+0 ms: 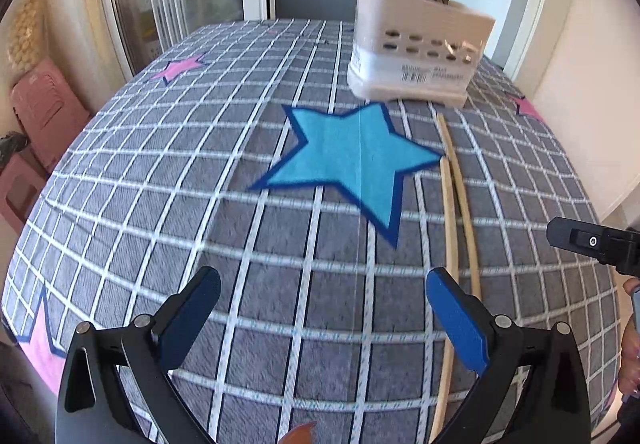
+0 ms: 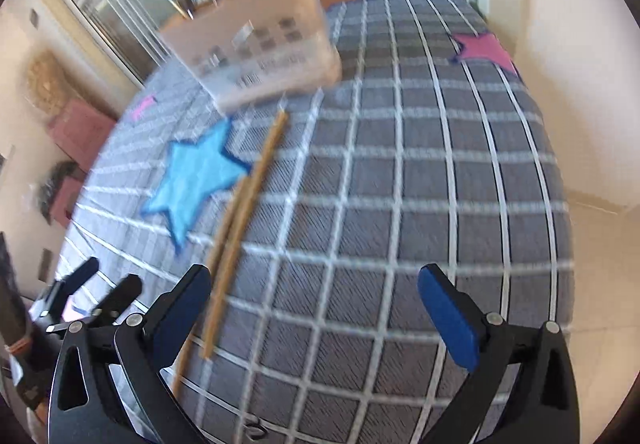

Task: Organize utensils
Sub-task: 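Move both grippers back down toward the two plain wooden chopsticks, then grasp one wooden chopstick with the right gripper while the left gripper grasps the other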

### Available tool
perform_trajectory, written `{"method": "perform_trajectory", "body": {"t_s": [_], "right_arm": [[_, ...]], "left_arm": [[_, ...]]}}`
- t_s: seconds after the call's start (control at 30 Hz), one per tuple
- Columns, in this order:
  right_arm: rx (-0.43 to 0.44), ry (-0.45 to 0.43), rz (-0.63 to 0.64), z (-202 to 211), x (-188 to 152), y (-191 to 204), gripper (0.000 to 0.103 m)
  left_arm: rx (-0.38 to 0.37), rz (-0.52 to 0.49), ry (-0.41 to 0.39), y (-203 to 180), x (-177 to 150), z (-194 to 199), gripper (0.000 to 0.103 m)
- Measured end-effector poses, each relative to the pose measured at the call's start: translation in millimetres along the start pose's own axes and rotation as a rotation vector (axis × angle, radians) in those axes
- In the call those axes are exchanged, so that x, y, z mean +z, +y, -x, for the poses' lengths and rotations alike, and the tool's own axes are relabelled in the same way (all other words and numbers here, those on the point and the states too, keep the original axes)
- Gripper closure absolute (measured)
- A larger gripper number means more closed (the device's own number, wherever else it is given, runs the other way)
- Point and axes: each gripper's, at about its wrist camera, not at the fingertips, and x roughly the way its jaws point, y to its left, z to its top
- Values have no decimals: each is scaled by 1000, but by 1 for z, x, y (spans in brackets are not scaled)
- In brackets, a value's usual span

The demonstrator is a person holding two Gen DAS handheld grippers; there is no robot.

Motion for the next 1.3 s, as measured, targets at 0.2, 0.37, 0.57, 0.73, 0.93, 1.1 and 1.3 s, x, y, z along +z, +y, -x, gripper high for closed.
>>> {"method": "perform_trajectory", "body": {"t_s": [0.2, 0.37, 0.57, 0.73, 0.93, 1.1, 1.3], "right_arm": [[-13, 25, -16, -6, -7, 1, 0], [-31, 43, 19, -7, -1, 13, 0], [-30, 68, 18, -14, 8, 20, 0], [-8, 103, 10, -19, 15, 23, 7], [11, 143, -6, -28, 22, 30, 28], [30, 174, 4, -38, 25, 42, 42], [-5, 175, 30, -47, 33, 55, 50]], "left_arm": [[9, -13, 26, 2, -10, 1, 0], [5, -3, 23, 4, -10, 3, 0], [9, -5, 28, 5, -8, 2, 0], [7, 6, 32, 7, -7, 0, 0], [9, 10, 38, 11, -7, 0, 0], [15, 17, 45, 14, -8, -1, 0], [15, 21, 43, 16, -8, 1, 0]]}}
